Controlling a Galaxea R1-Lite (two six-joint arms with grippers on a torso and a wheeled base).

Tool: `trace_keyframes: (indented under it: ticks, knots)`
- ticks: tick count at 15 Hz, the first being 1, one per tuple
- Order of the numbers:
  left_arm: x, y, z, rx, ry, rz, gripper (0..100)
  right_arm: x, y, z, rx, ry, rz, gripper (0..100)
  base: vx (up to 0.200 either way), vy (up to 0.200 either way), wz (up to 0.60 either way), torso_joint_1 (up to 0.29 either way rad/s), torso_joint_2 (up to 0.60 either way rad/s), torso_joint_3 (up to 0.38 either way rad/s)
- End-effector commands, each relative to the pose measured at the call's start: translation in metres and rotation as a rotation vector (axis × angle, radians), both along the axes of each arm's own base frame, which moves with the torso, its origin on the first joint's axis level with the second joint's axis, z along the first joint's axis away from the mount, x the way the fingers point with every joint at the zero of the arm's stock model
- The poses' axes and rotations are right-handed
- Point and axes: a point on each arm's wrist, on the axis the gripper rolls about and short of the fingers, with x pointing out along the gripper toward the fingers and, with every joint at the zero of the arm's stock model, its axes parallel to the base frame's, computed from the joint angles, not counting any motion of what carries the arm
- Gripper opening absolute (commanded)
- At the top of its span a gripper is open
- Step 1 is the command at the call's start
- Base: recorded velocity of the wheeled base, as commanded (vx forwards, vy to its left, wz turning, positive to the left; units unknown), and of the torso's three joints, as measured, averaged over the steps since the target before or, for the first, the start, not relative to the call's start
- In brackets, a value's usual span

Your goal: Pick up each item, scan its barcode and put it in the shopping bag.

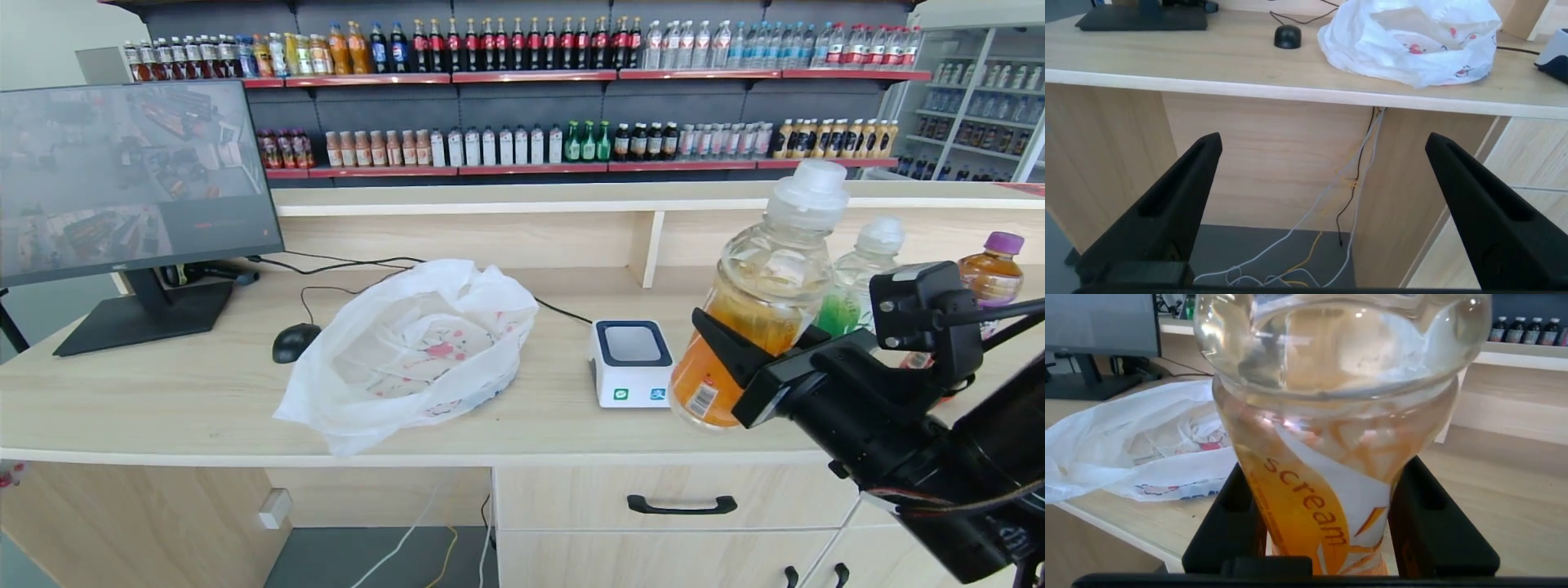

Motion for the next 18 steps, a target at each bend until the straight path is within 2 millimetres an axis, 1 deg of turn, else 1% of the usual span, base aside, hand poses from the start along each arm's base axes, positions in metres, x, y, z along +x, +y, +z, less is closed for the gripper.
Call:
trace_keyframes:
  ticks: [1, 4, 7, 8, 11, 13, 15, 18]
  knots:
    - [0.0, 0.0, 0.0, 0.0, -0.001, 0.001, 100, -0.008, -0.005, -0.001, -0.007, -0.003, 0.003, 0, 0.0, 0.2, 0.0, 0.012, 0.0, 0.007]
    - [0.0, 0.0, 0.0, 0.002, 0.001, 0.0, 100, -0.007, -0.002, -0.002, -0.031, -0.011, 0.013, 0, 0.0, 0.0, 0.0, 0.0, 0.0, 0.0]
    - [0.0, 0.0, 0.0, 0.002, -0.001, 0.0, 100, -0.001, 0.003, -0.007, -0.085, -0.015, 0.02, 0, 0.0, 0.0, 0.0, 0.0, 0.0, 0.0]
    - [0.0, 0.0, 0.0, 0.002, -0.001, 0.0, 100, 0.001, 0.006, -0.005, -0.118, -0.047, 0.057, 0, 0.0, 0.0, 0.0, 0.0, 0.0, 0.0]
    - [0.0, 0.0, 0.0, 0.002, 0.001, 0.0, 100, 0.018, 0.018, 0.0, -0.217, -0.142, 0.133, 0, 0.0, 0.0, 0.0, 0.0, 0.0, 0.0]
    - [0.0, 0.0, 0.0, 0.002, 0.001, 0.001, 100, 0.024, 0.025, -0.009, -0.367, -0.231, 0.234, 0, 0.0, 0.0, 0.0, 0.0, 0.0, 0.0]
    - [0.0, 0.0, 0.0, 0.002, 0.001, 0.0, 100, 0.034, 0.031, -0.017, -0.506, -0.303, 0.223, 0, 0.0, 0.0, 0.0, 0.0, 0.0, 0.0]
    - [0.0, 0.0, 0.0, 0.002, 0.001, 0.0, 100, 0.051, 0.041, -0.028, -0.586, -0.363, 0.2, 0, 0.0, 0.0, 0.0, 0.0, 0.0, 0.0]
